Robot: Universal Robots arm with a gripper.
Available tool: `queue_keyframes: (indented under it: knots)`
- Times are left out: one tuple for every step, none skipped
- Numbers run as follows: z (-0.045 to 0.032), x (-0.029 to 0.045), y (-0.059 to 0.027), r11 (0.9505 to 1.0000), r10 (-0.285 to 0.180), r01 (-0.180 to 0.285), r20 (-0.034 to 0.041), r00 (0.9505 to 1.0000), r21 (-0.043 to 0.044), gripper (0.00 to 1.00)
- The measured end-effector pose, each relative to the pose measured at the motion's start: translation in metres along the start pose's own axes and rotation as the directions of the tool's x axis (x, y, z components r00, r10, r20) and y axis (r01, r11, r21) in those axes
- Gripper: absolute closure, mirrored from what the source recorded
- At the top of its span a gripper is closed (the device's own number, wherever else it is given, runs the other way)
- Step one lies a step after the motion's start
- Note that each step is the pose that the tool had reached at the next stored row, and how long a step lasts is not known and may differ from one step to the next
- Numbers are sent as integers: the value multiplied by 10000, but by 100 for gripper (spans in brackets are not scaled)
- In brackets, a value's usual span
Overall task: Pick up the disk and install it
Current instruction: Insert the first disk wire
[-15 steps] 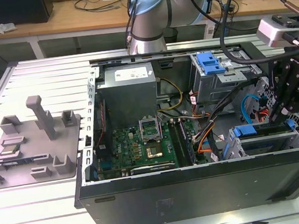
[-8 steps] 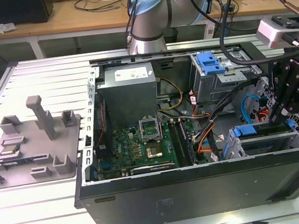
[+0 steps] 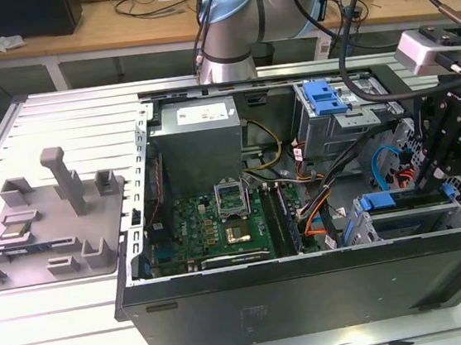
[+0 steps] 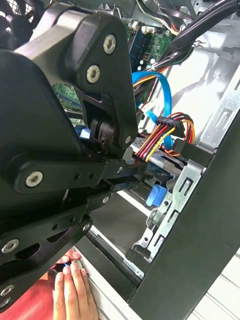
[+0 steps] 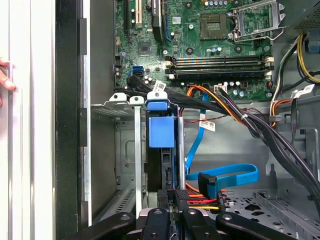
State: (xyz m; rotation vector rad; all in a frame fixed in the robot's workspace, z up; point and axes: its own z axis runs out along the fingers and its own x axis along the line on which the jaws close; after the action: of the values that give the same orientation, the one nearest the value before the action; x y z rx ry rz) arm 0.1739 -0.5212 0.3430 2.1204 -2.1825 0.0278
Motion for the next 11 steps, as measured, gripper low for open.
queue_keyframes:
  knots:
    - [1, 0, 0, 10000, 0, 0, -1, 10000, 1, 83]
    - [3, 0, -1, 10000, -1, 1, -1, 10000, 0, 83]
    - [7, -1, -1, 10000, -1, 1, 0, 10000, 0, 83]
    - [9, -1, -1, 10000, -1, 1, -1, 10000, 0, 83]
    - [13, -1, -2, 10000, -1, 1, -1, 10000, 0, 83]
    - [17, -1, -2, 10000, -1, 1, -1, 10000, 1, 83]
    - [18, -1, -2, 10000, -1, 1, 0, 10000, 0, 83]
    - [18, -2, -2, 10000, -2, 2, -1, 10000, 0, 83]
    - [18, -2, -2, 10000, -1, 1, 0, 10000, 1, 83]
    - [19, -2, -2, 10000, -2, 2, 0, 10000, 0, 83]
    - [19, -2, 0, 10000, -2, 2, 0, 10000, 1, 83]
